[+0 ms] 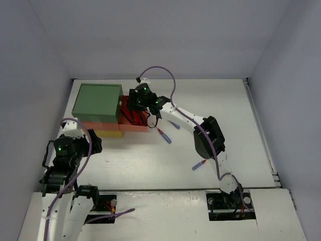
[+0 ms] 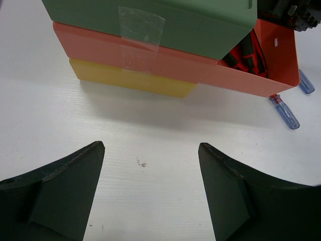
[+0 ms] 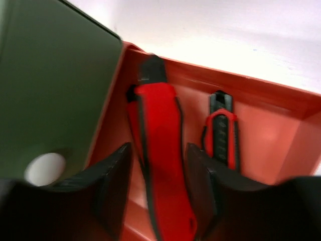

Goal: Sort the tools into containers

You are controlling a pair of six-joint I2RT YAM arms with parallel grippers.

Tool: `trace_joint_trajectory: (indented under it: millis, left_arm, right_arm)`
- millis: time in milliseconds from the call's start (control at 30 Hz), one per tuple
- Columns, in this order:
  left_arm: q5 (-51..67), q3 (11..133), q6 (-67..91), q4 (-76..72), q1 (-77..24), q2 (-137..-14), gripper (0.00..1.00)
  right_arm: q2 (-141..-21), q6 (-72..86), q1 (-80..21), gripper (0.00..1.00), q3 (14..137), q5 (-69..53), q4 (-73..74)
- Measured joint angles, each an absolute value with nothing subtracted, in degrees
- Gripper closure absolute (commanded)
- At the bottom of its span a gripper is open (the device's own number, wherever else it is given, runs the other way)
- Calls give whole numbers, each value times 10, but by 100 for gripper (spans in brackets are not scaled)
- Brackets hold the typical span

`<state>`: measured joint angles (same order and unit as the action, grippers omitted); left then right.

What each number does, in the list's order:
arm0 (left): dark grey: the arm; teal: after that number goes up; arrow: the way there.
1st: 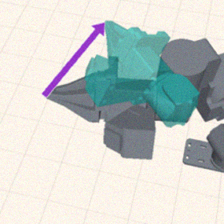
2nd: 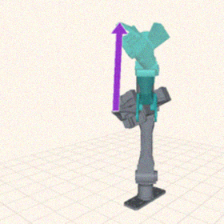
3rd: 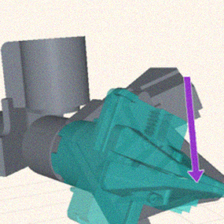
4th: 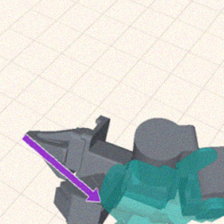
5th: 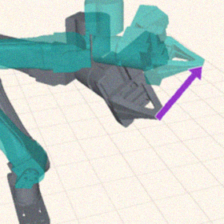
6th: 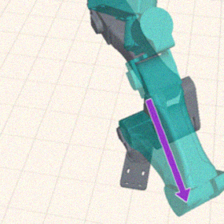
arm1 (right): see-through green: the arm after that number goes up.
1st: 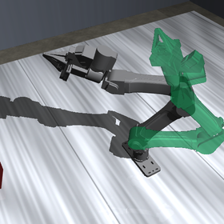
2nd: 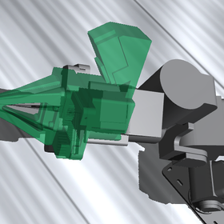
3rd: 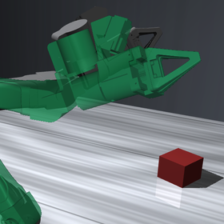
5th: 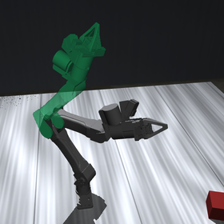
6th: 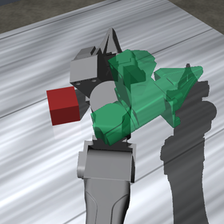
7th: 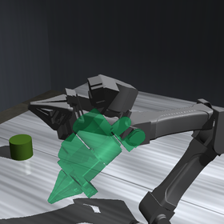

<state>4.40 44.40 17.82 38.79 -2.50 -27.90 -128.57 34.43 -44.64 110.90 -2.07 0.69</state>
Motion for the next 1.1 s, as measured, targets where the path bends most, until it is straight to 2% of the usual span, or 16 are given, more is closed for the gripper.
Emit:
trace_joint_trajectory:
  millis: [100,267,433,700,833,900,967,1100]
  left_arm:
    - [44,444,178,388,-25,-278,27]
    - [44,444,178,388,-25,-277,27]
    - [44,444,178,388,-25,-277,27]
    - [45,443,178,388,-25,-277,27]
    - [45,443,178,388,-25,-279,27]
    - [45,443,178,388,-25,-280,27]
    - [45,443,178,388,-25,-280,27]
    - [47,443,178,388,-25,-280,27]
  right_arm:
    - [-1282,336,-449,34,1112,-10,0]
    - [-1219,295,-445,32,1047,16,-7]
    - [-1064,248,-400,32,881,34,-1]
    - [-835,179,-222,31,612,82,25]
    - [-805,166,-129,28,506,86,67]
    - [-804,167,-92,22,474,85,90]
    - [-804,172,-73,16,460,76,106]
    - [-804,185,-55,15,457,55,114]
